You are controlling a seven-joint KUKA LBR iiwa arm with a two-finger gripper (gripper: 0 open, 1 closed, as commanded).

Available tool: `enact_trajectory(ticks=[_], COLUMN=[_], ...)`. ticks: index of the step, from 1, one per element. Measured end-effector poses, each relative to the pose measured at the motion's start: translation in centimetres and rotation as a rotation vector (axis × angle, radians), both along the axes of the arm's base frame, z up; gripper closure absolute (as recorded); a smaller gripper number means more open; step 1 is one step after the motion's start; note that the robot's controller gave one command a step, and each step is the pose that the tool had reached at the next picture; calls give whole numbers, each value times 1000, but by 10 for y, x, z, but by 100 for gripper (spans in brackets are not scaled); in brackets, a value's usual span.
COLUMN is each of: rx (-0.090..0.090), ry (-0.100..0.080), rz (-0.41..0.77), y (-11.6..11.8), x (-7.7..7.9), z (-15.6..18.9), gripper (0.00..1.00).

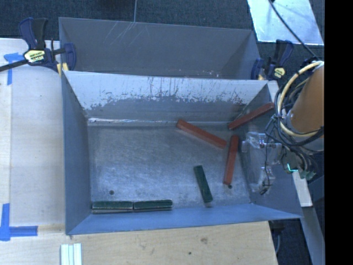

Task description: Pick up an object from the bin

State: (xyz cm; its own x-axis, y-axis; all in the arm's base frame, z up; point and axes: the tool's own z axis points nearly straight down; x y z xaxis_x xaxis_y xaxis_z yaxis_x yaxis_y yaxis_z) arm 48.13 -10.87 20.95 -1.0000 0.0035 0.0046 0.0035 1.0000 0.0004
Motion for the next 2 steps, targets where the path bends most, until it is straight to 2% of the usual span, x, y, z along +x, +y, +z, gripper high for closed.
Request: enact_trajectory(ticks=[1, 2], rx=[0, -1], ry=[0, -6], rz=[-150, -150], y=[19, 18], x=[7, 8], z=[-143, -139], gripper=[0, 100])
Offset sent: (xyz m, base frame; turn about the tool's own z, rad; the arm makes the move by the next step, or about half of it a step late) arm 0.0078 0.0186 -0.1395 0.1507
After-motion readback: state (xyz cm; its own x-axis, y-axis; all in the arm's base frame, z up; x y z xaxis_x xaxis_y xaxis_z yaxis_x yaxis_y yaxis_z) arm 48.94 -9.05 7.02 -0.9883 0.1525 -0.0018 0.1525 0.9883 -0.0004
